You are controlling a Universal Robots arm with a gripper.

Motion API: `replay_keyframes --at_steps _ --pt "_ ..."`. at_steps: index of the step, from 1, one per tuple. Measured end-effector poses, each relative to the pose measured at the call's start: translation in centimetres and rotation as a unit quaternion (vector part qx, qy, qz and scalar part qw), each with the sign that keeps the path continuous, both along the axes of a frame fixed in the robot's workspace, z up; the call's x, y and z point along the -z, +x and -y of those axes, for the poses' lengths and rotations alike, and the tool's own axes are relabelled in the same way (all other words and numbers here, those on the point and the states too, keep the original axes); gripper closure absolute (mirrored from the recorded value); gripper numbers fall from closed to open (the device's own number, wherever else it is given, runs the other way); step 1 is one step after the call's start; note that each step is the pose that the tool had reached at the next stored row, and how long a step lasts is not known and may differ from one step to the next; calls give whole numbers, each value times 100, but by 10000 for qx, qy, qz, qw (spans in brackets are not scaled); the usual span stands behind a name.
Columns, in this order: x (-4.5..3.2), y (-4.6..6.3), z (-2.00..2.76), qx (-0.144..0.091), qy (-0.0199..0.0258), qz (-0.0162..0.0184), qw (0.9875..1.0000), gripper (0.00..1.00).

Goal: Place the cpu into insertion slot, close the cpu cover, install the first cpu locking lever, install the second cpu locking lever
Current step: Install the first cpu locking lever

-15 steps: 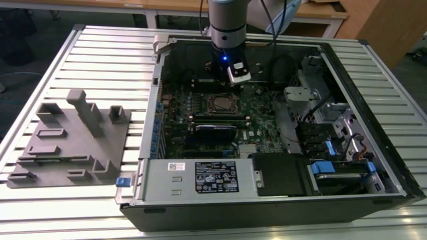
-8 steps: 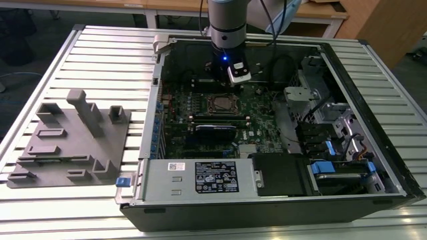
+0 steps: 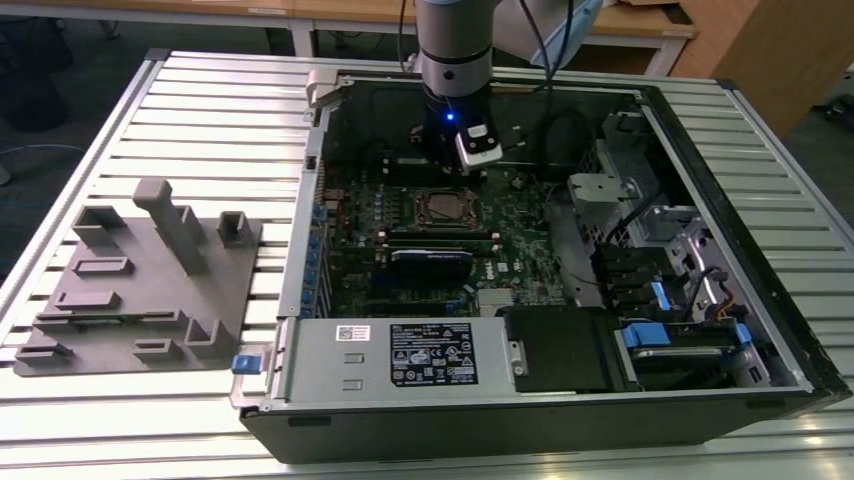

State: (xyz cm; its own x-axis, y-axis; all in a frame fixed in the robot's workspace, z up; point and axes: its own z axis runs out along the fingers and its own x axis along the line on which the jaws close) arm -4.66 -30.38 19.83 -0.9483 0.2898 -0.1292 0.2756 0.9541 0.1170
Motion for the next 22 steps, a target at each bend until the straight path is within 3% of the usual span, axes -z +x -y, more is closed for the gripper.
replay_keyframes --at_steps 14,19,22 --pt "2 -26 -66 32 4 9 10000 89" --pt "10 -26 -66 34 -19 80 10000 89" --pt "11 -26 -65 33 -36 103 9999 89"
